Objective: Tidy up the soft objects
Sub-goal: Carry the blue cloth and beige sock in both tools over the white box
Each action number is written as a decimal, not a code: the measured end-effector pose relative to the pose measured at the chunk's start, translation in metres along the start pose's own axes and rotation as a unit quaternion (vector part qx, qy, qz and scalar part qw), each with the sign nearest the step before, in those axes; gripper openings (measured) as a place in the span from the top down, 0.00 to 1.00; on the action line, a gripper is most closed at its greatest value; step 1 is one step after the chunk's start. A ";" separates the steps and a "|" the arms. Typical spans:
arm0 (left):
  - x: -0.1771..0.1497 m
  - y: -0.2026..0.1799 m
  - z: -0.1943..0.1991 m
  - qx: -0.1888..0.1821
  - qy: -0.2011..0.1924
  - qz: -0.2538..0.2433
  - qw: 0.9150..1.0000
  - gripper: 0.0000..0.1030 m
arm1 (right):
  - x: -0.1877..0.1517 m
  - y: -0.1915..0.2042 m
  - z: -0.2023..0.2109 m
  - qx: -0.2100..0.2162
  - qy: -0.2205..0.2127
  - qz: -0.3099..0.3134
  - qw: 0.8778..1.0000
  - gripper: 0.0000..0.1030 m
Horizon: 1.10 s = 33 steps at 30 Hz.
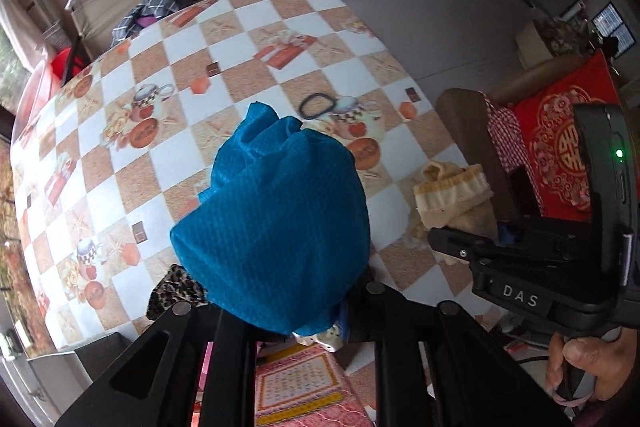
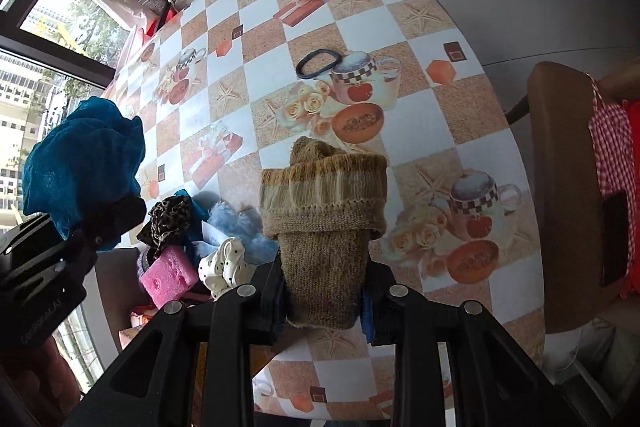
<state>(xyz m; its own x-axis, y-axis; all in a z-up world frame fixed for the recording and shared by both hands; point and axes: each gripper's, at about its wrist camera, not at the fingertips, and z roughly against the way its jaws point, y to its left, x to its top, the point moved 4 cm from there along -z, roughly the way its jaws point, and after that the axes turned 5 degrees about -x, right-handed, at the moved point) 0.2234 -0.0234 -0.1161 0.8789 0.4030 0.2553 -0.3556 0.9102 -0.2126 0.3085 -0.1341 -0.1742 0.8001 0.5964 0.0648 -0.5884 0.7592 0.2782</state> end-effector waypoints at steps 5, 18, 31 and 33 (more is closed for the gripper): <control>-0.011 -0.048 0.007 -0.022 0.003 -0.055 0.998 0.83 | -0.025 -0.024 0.025 -0.008 -0.014 -0.028 0.999 0.71; -0.072 -0.135 0.022 -0.091 0.037 -0.177 0.979 0.83 | -0.097 -0.071 0.055 -0.040 -0.017 -0.099 0.994 0.71; -0.146 -0.159 0.034 -0.134 0.071 -0.259 0.954 0.83 | -0.161 -0.078 0.056 -0.049 0.003 -0.131 0.990 0.71; -0.155 -0.157 0.036 -0.137 0.074 -0.266 0.951 0.83 | -0.169 -0.073 0.056 -0.048 0.004 -0.129 0.991 0.71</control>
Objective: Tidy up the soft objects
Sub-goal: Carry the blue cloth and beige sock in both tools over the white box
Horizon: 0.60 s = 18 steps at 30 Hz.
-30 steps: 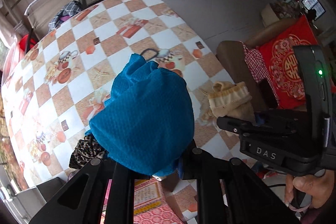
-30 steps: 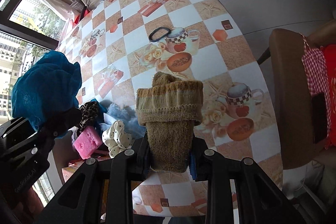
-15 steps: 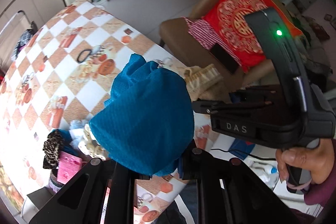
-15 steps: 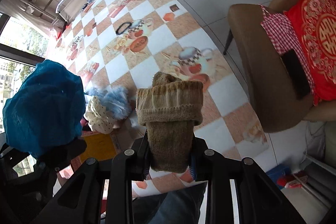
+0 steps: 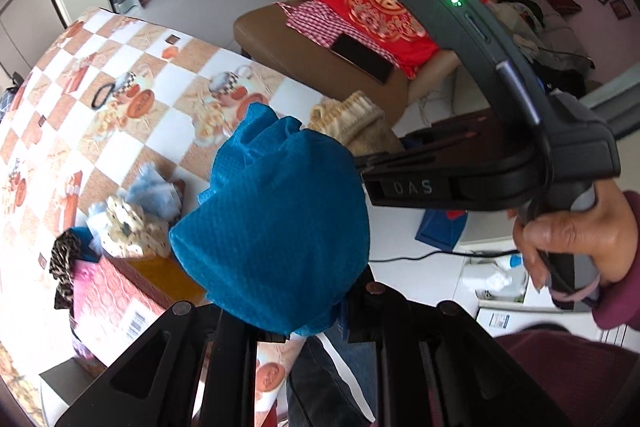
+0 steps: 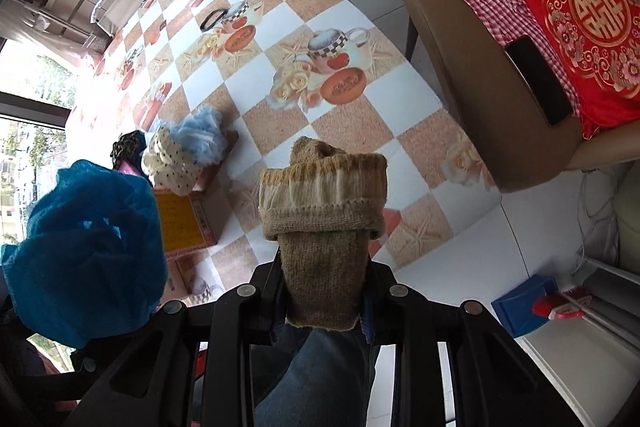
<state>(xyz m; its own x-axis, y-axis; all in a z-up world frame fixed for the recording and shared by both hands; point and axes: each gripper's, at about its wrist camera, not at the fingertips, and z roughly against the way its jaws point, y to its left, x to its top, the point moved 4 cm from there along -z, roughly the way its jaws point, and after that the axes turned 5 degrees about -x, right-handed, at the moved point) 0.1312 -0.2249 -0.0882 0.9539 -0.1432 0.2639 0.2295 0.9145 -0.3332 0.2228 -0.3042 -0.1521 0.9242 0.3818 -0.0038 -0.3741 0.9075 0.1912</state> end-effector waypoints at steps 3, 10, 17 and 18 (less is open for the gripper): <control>-0.014 -0.002 0.005 -0.001 0.001 -0.012 1.000 0.83 | -0.011 0.006 0.000 0.001 0.002 0.007 1.000 0.71; -0.046 0.000 0.015 -0.004 0.006 -0.025 1.000 0.83 | -0.033 0.032 0.000 0.003 0.011 0.048 0.999 0.71; -0.083 0.011 0.030 -0.002 0.000 -0.018 1.000 0.83 | -0.056 0.072 -0.001 0.020 0.027 0.123 0.992 0.71; -0.088 0.013 0.032 0.000 -0.001 -0.013 1.000 0.83 | -0.060 0.078 -0.001 0.024 0.029 0.136 0.990 0.71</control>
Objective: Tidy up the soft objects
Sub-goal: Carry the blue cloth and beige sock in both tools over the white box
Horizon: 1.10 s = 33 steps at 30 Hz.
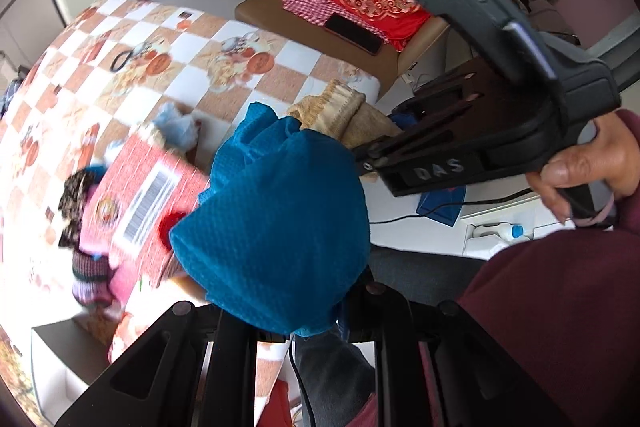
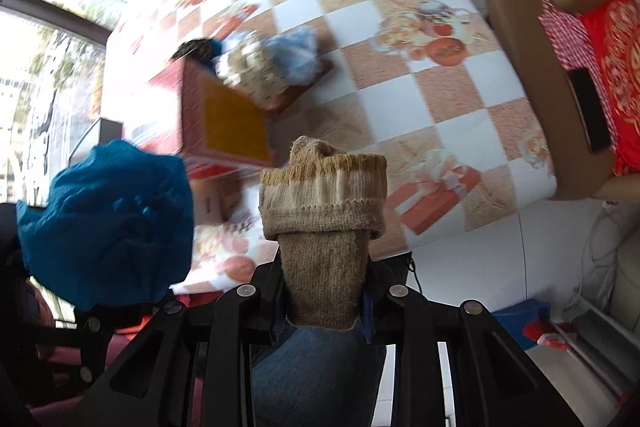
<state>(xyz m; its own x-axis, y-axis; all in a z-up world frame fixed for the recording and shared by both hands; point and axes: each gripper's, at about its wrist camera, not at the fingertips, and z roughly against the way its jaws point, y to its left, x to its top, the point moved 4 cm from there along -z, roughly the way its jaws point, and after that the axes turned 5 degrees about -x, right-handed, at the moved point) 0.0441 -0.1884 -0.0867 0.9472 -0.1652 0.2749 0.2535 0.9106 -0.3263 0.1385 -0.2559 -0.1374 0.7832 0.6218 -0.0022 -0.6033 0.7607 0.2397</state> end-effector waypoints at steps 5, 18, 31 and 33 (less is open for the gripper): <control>-0.024 0.009 0.011 0.005 -0.007 0.021 1.000 0.83 | -0.007 0.037 -0.001 0.008 0.012 0.068 0.998 0.71; -0.072 0.045 0.040 0.027 -0.046 0.119 0.992 0.83 | -0.019 0.120 -0.004 0.018 0.034 0.240 0.970 0.71; -0.110 0.084 0.073 0.055 -0.111 0.233 0.965 0.83 | -0.011 0.185 0.006 0.031 0.025 0.317 0.948 0.71; -0.116 0.090 0.078 0.059 -0.121 0.248 0.959 0.83 | -0.009 0.194 0.006 0.033 0.026 0.326 0.945 0.71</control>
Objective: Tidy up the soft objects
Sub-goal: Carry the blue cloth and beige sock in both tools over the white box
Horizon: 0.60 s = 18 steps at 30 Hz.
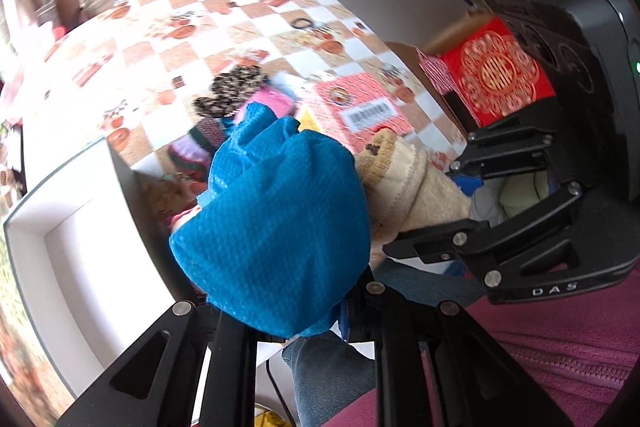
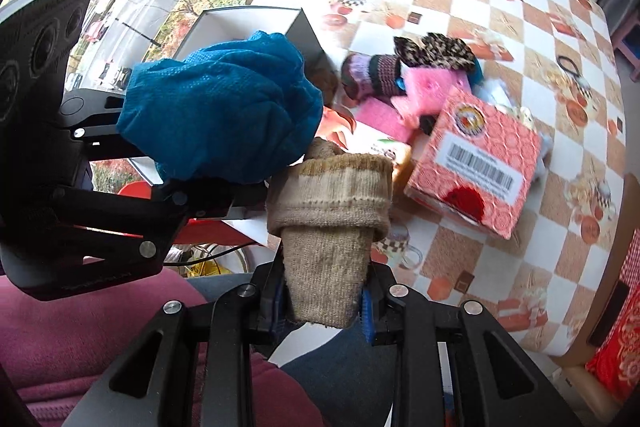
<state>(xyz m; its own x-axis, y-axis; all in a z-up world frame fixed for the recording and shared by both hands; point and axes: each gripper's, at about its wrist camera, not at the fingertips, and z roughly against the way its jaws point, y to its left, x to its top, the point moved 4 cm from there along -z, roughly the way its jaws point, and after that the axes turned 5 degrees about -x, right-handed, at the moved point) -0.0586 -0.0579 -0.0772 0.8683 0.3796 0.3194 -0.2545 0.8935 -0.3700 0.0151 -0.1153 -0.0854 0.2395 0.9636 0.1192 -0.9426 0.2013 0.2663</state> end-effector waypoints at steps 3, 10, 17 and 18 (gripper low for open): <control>-0.003 0.011 0.007 0.006 -0.013 0.025 1.000 0.83 | 0.009 0.008 -0.001 0.003 0.001 0.011 1.000 0.71; -0.013 0.037 0.019 0.029 -0.034 0.080 0.996 0.83 | 0.025 0.026 -0.004 0.007 -0.004 0.029 1.000 0.71; -0.025 0.066 0.026 0.072 -0.049 0.144 0.986 0.83 | 0.042 0.037 -0.005 0.006 -0.007 0.043 0.999 0.71; -0.028 0.072 0.028 0.078 -0.051 0.155 0.983 0.83 | 0.045 0.038 -0.005 0.007 -0.008 0.043 0.999 0.71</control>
<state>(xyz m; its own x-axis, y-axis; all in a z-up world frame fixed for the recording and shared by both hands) -0.1133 0.0025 -0.0888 0.6928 0.6549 0.3018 -0.5697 0.7537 -0.3276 -0.0111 -0.0634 -0.0750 0.1614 0.9744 0.1566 -0.9567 0.1155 0.2673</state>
